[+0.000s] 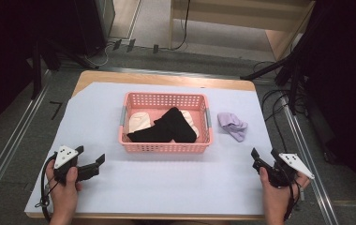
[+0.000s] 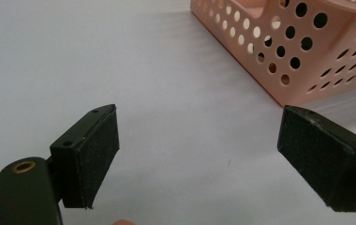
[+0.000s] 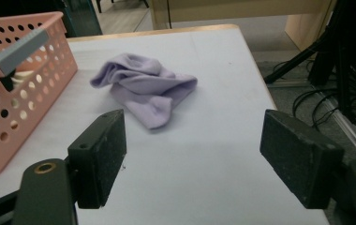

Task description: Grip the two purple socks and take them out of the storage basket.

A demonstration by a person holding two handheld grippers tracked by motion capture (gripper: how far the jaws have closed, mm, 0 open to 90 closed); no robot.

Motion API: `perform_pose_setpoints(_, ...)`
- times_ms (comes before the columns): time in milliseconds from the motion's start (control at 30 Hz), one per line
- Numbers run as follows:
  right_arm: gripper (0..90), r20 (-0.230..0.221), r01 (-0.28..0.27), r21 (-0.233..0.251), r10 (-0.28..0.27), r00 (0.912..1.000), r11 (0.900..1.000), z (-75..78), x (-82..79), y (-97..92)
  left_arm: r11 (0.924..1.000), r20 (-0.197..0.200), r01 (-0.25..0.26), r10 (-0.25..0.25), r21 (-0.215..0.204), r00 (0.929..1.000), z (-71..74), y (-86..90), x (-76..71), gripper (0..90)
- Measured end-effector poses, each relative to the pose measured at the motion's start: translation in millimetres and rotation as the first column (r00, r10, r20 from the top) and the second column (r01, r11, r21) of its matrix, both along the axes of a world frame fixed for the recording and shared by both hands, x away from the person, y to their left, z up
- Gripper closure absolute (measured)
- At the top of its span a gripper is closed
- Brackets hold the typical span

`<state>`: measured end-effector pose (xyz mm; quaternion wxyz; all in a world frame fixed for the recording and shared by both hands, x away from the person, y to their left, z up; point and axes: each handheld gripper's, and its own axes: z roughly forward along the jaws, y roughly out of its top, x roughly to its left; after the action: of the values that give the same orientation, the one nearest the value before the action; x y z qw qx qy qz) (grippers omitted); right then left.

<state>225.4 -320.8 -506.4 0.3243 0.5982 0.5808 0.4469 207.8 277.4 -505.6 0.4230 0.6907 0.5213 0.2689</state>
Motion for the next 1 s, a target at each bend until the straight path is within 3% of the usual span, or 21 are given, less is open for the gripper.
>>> perform_pose_setpoints(200, 22.9, -0.001, 0.031, 0.0, -0.031, 0.9995, 0.9995, -8.0, -14.8, -12.2, 1.0, 0.022, -0.003, 0.003, -0.009, 0.9998, 0.1, 0.0, -2.0, 13.6)
perform_pose_setpoints(267, 22.3, -0.061, 0.055, 0.007, -0.055, 0.9966, 0.9984, -10.6, -20.3, -14.8, 0.9999, 0.02, -0.002, 0.002, -0.016, 0.9998, 0.5, 1.3, -2.3, 13.5)
perform_pose_setpoints(333, 23.5, -0.051, 0.051, -0.014, -0.052, 0.9974, 0.9986, -15.3, -23.5, -19.1, 0.9997, 0.021, -0.008, 0.008, -0.022, 0.9997, 0.4, 1.6, -2.4, 13.5)
perform_pose_setpoints(367, 25.3, -0.059, 0.073, 0.0, -0.073, 0.9956, 0.9973, -16.4, -26.2, -19.4, 0.9997, 0.021, -0.007, 0.008, -0.023, 0.9998, 0.4, 1.9, -2.4, 13.5)
perform_pose_setpoints(467, 24.8, -0.039, 0.098, 0.02, -0.097, 0.9946, 0.995, -16.2, -29.6, -20.9, 0.9997, 0.022, -0.007, 0.008, -0.023, 0.9997, 0.5, 2.3, -2.7, 13.5)
perform_pose_setpoints(567, 23.2, 0.018, 0.107, 0.009, -0.107, 0.9941, 0.9942, -13.4, -31.1, -18.7, 0.9996, 0.025, -0.008, 0.009, -0.028, 0.9996, 0.6, 2.5, -3.0, 13.5)
perform_pose_setpoints(667, 21.8, 0.046, 0.112, 0.022, -0.112, 0.9926, 0.9935, -12.5, -29.2, -15.6, 0.9995, 0.028, -0.012, 0.013, -0.029, 0.9995, 0.4, 2.6, -3.0, 13.5)
perform_pose_setpoints(900, 20.3, 0.035, 0.081, -0.054, -0.079, 0.9962, 0.9952, -19.5, -22.4, -8.3, 0.9994, 0.034, -0.014, 0.015, -0.031, 0.9993, 0.4, 3.0, -3.4, 13.5)
perform_pose_setpoints(1000, 17.0, 0.022, 0.078, -0.04, -0.078, 0.9967, 0.9961, -19.7, -22.0, -8.2, 0.9993, 0.034, -0.013, 0.014, -0.035, 0.9993, 0.3, 3.2, -3.5, 13.5)
